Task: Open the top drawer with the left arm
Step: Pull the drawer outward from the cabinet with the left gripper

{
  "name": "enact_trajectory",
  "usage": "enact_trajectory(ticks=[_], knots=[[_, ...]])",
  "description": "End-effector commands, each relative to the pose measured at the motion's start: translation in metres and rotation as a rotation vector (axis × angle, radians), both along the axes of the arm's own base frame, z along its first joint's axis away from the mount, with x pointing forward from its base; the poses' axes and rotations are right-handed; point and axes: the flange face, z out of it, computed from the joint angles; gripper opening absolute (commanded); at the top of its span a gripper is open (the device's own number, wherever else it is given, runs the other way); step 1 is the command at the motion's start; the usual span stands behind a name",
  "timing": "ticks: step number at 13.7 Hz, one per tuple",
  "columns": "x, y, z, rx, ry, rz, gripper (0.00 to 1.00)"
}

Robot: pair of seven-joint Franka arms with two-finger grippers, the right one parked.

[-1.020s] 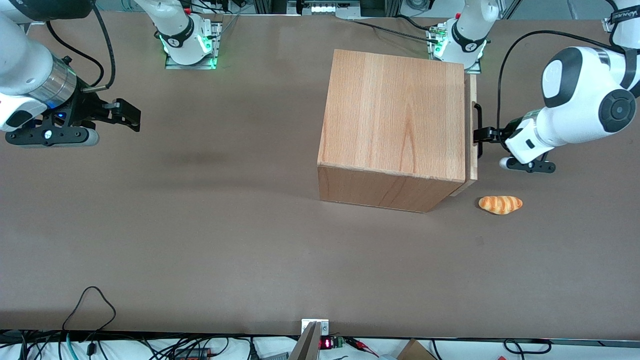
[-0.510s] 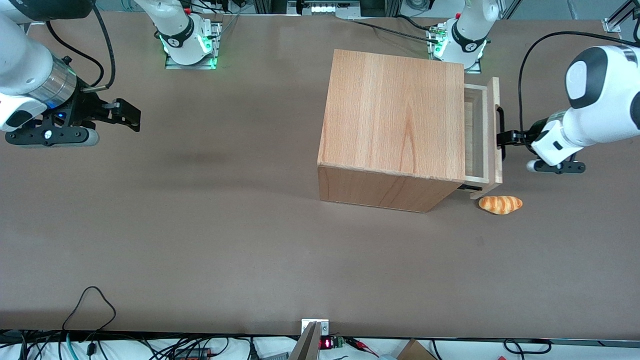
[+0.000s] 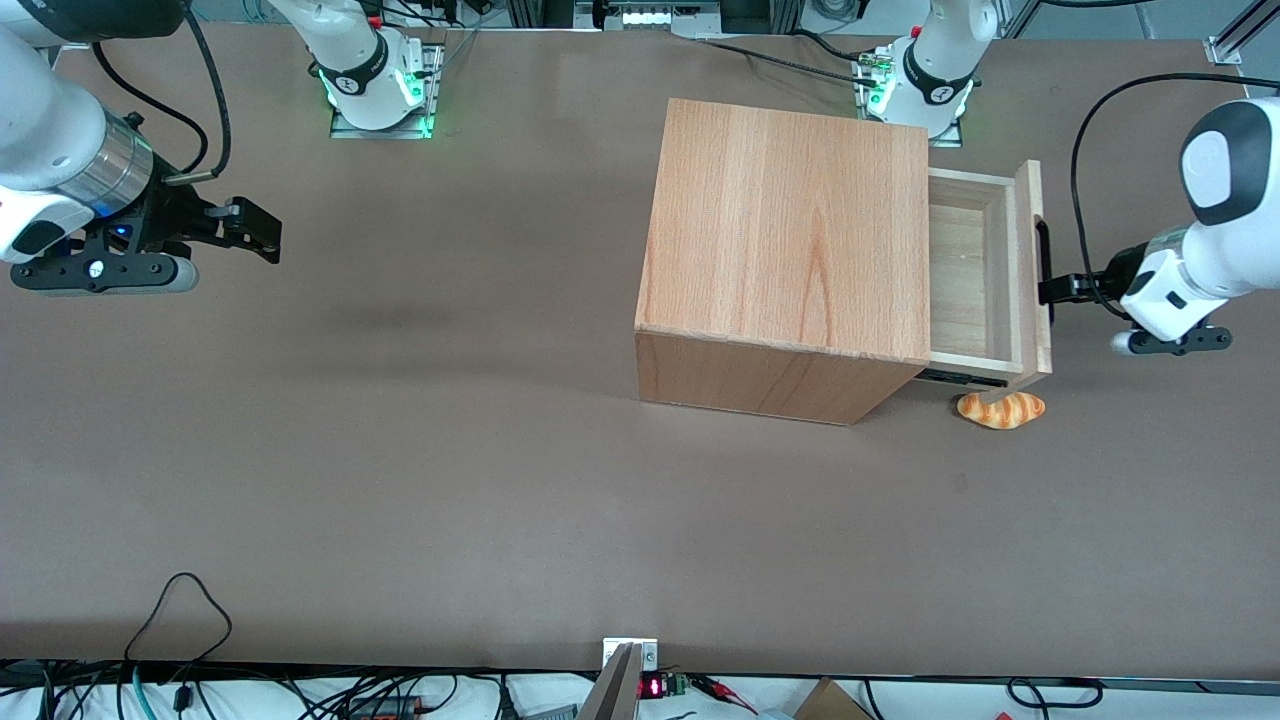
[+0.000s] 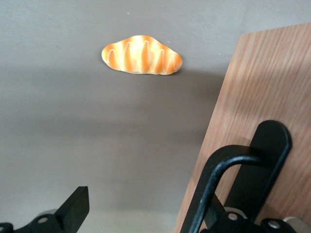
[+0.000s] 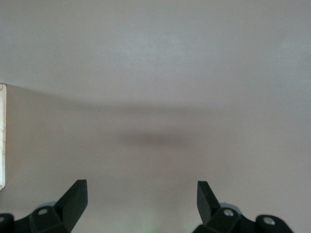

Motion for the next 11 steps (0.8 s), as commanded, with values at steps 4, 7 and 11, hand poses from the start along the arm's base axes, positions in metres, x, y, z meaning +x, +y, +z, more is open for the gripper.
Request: enact_trajectory(ticks=[4, 7, 11], knots=[[0.018, 0.045, -0.014, 0.033, -0.018, 0.048, 1.00], [0.019, 0.053, -0.015, 0.027, -0.019, 0.044, 1.00], [0.020, 0.066, -0.005, 0.000, -0.019, 0.050, 1.00]])
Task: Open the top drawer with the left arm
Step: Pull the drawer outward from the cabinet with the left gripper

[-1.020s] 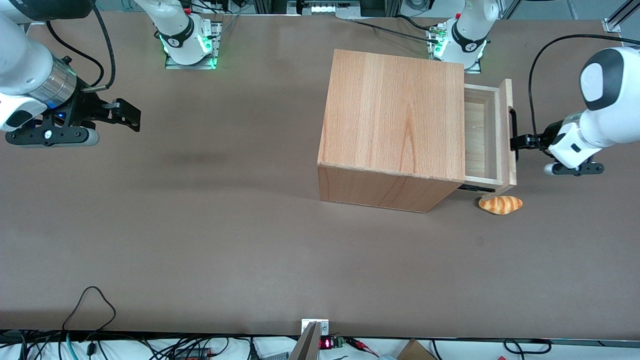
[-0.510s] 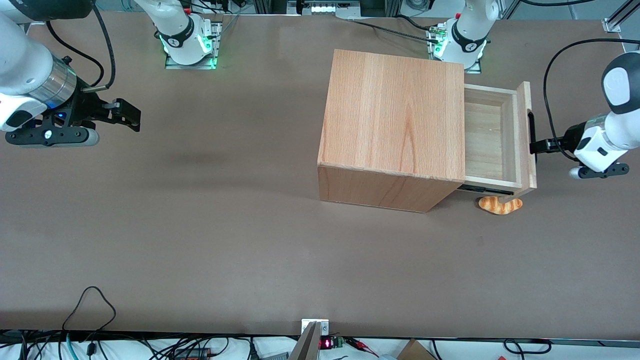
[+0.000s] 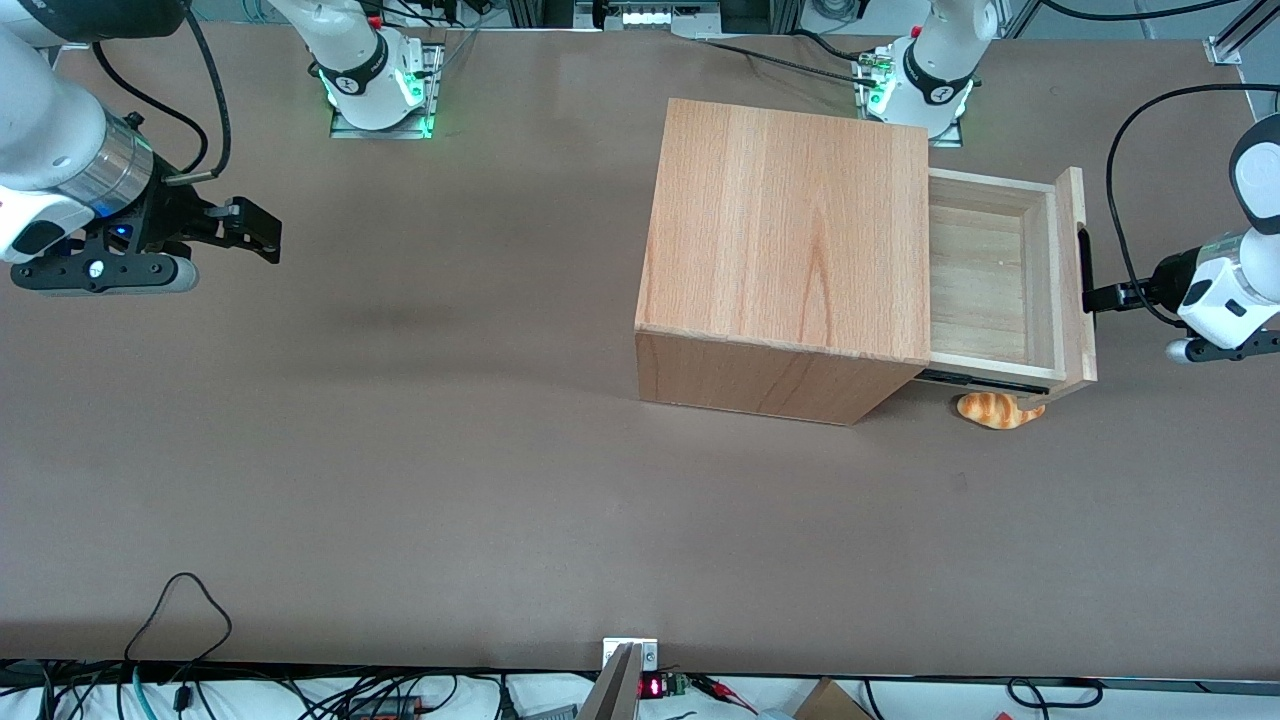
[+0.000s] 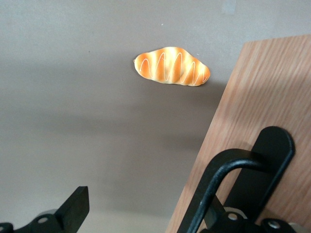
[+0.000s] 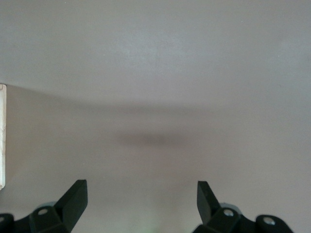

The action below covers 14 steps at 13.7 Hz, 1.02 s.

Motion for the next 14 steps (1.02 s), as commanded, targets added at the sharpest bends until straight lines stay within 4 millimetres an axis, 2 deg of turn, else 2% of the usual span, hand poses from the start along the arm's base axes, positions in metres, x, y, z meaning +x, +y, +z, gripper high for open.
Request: enact_trajectory(ticks=[1, 8, 14], knots=[[0.017, 0.017, 0.002, -0.012, -0.008, 0.003, 1.00], [0.018, 0.033, 0.016, -0.121, 0.008, 0.039, 1.00], [0.019, 0.037, 0.045, -0.146, 0.021, 0.041, 1.00]])
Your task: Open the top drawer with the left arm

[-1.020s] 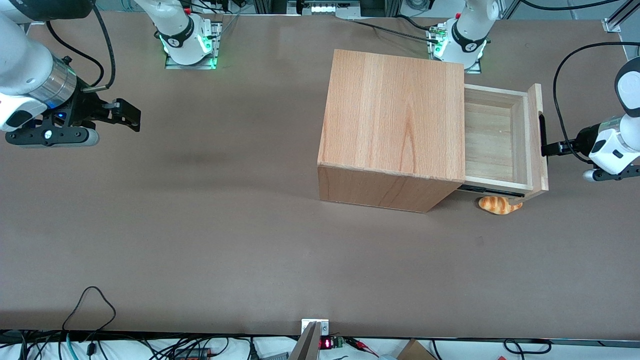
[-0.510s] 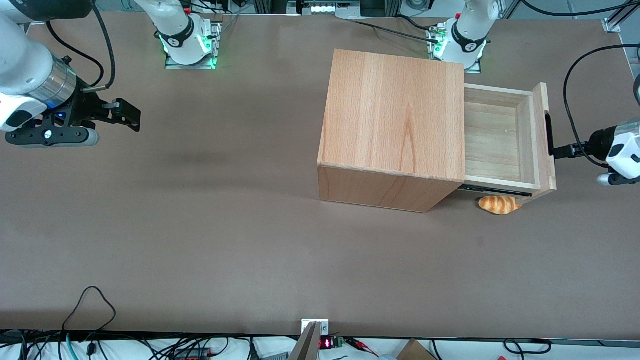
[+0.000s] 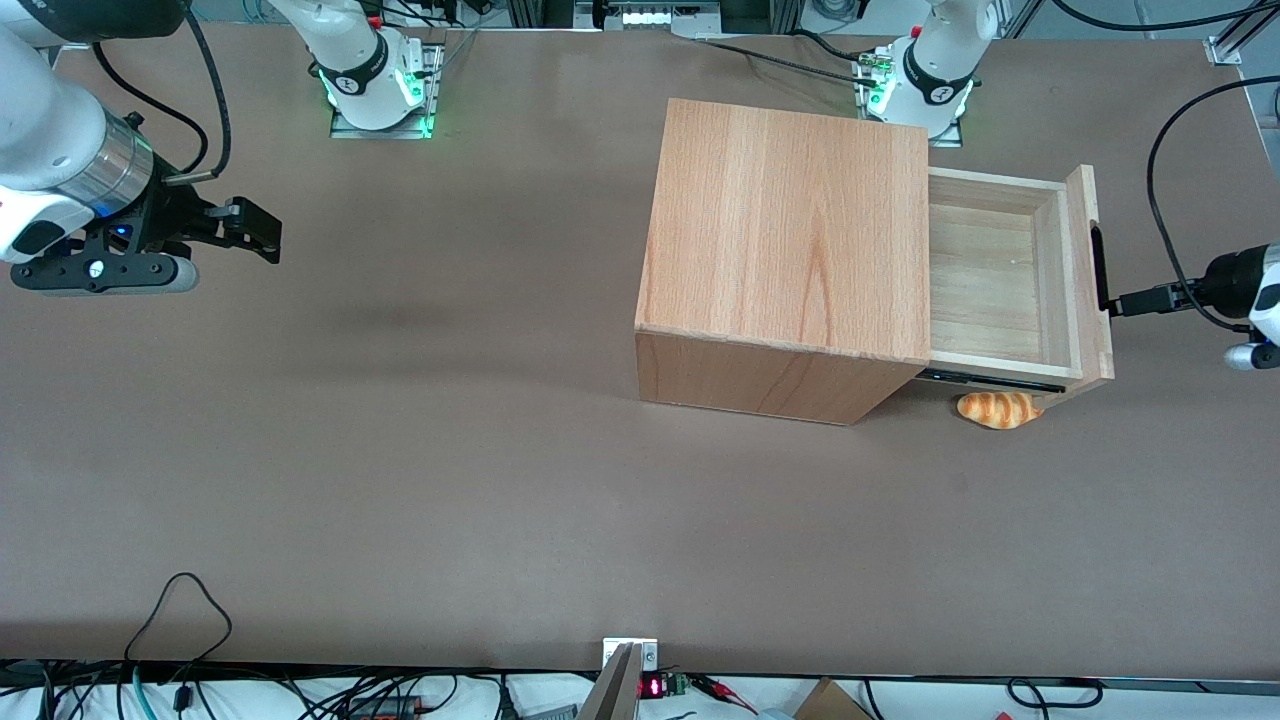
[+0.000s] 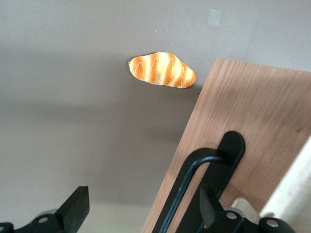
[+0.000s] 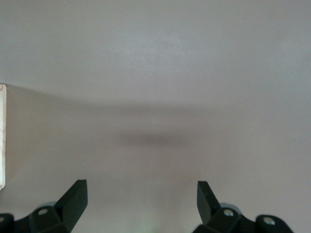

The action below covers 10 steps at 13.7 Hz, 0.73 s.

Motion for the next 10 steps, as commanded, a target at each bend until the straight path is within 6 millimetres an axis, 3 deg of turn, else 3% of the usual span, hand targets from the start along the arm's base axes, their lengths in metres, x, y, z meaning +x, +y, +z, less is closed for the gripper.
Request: enact_trajectory(ticks=[1, 7, 10], knots=[[0.006, 0.004, 0.019, -0.029, -0.004, -0.018, 1.00], [0.020, -0.005, 0.083, -0.007, -0.078, -0.051, 1.00], [0.027, -0.028, 0.114, 0.003, -0.114, -0.100, 1.00]])
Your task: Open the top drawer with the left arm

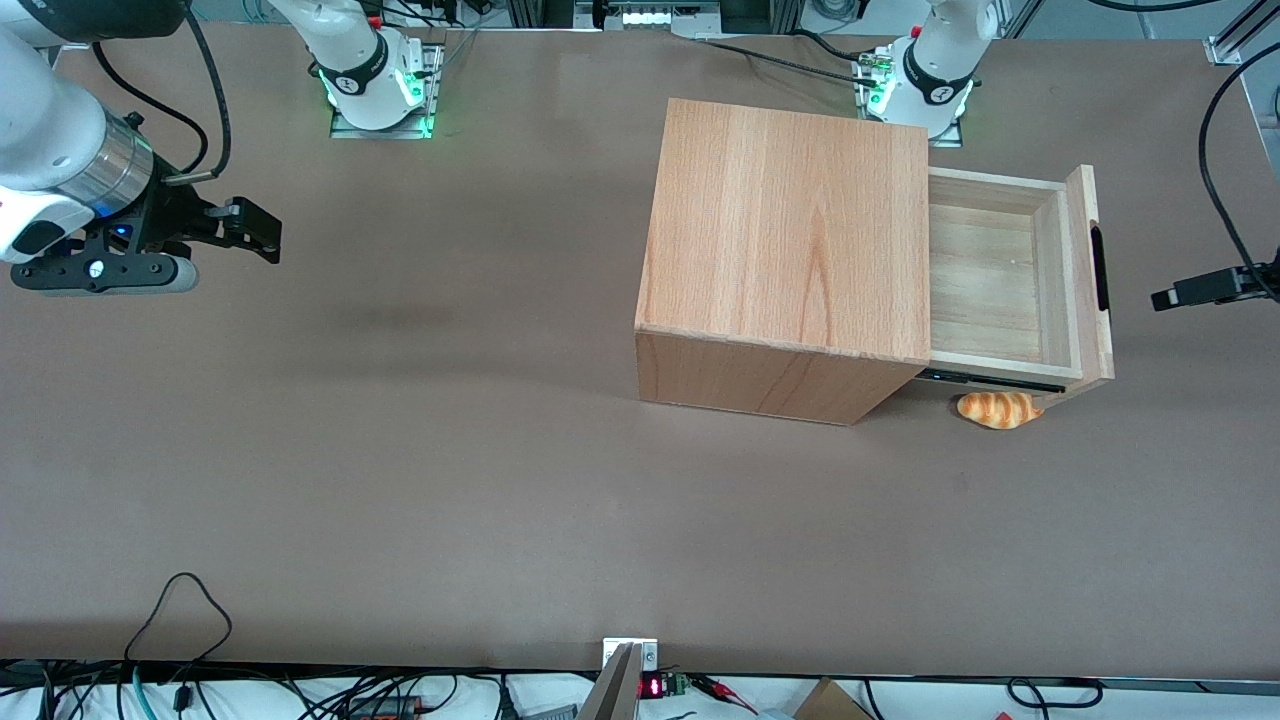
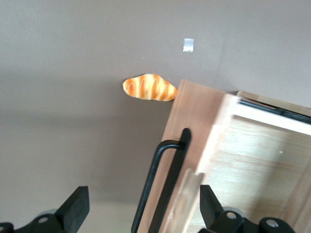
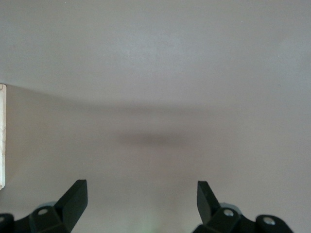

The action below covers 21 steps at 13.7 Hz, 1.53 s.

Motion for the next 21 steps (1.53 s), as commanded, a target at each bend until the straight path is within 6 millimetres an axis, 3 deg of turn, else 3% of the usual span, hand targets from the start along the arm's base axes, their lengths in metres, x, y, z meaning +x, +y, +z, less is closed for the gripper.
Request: enact_trajectory(ticks=[1, 4, 11, 17, 21], knots=[[0.005, -0.023, 0.032, -0.002, -0.033, -0.057, 1.00], [0.002, -0.047, 0.056, 0.053, -0.066, -0.105, 1.00], [0.001, -0.116, 0.078, 0.156, -0.082, -0.170, 1.00], [-0.021, -0.144, 0.116, 0.231, -0.139, -0.164, 1.00], [-0.039, -0.150, 0.126, 0.250, -0.164, -0.177, 1.00]])
